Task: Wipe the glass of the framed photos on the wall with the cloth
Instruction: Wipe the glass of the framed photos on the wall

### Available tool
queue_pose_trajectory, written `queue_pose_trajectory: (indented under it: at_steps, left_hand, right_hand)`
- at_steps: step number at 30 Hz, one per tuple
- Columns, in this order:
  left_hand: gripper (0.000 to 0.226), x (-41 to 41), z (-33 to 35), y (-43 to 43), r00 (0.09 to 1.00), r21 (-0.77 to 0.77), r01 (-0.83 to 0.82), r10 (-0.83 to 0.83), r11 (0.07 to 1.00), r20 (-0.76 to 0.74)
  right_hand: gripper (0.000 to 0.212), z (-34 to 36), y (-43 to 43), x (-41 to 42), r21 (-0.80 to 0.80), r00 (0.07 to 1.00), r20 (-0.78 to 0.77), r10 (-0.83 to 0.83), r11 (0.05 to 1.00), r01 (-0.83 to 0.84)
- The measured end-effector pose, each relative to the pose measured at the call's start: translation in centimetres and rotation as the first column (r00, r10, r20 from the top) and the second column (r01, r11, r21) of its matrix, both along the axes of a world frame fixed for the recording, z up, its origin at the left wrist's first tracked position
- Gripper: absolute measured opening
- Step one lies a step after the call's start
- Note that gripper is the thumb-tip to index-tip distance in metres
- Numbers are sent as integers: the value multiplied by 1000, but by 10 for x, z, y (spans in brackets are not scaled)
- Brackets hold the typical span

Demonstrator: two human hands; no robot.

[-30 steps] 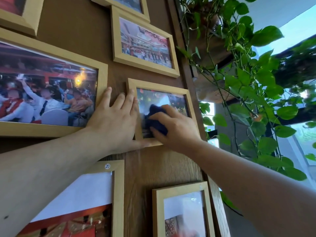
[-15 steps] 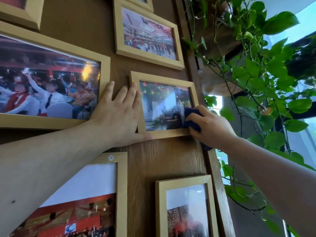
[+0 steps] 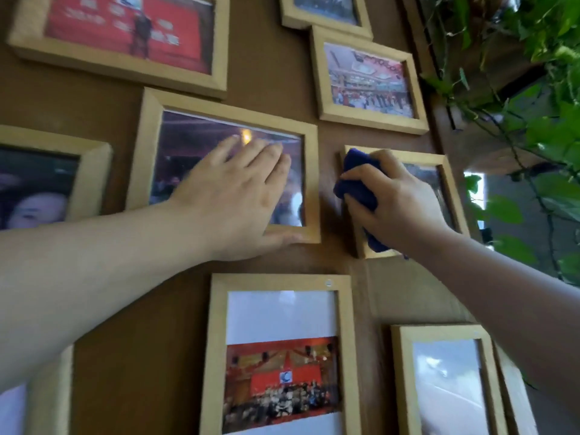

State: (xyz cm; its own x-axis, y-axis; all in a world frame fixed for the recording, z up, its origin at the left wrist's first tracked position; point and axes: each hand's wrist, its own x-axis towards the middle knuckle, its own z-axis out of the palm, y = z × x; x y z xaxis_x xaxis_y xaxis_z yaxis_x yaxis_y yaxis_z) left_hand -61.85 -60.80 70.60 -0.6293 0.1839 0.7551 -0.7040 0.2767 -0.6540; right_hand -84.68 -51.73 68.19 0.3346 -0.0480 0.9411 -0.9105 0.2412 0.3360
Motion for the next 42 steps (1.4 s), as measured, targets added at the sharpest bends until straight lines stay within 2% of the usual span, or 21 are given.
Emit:
queue_pose_trajectory:
  at_steps: [5, 11, 18, 27, 30, 33, 36, 38, 42]
  left_hand:
    - [103, 68, 9, -19, 998, -9, -56, 55, 998, -22]
    - [105, 111, 2, -42, 992, 50, -107, 110, 993, -63]
    - [112, 119, -4, -61, 987, 189, -37, 66, 981, -148]
    - [100, 120, -7, -74, 983, 165, 58, -27, 985, -180]
    - [100, 120, -7, -76, 980, 163, 101, -70, 981, -187]
    - [103, 117, -8, -76, 976, 181, 111, -73, 977, -205]
    - [105, 115, -8, -78, 972, 183, 114, -72, 976, -222]
    - [105, 115, -8, -80, 973, 177, 114, -74, 978, -218]
    - [105, 115, -7, -83, 974, 171, 138, -101, 976, -205]
  right_hand:
    - [31, 24, -20, 60, -29, 998, 4, 62, 998, -62]
    - [34, 36, -47, 122, 2, 999, -17, 41, 999, -41]
    - [37, 48, -84, 176, 32, 998, -12, 66, 997, -65]
    - [33, 64, -88, 174, 36, 997, -20, -75, 996, 75]
    - [29, 57, -74, 145, 10, 987, 73, -145, 989, 144]
    - [29, 47, -58, 113, 8, 935, 259, -242, 969, 249]
    - [31, 38, -53, 99, 18, 894, 378, -239, 968, 251]
    - [32, 34, -59, 108, 5, 923, 334, -190, 980, 200]
    - [34, 32, -83, 159, 99, 996, 75, -46, 994, 38]
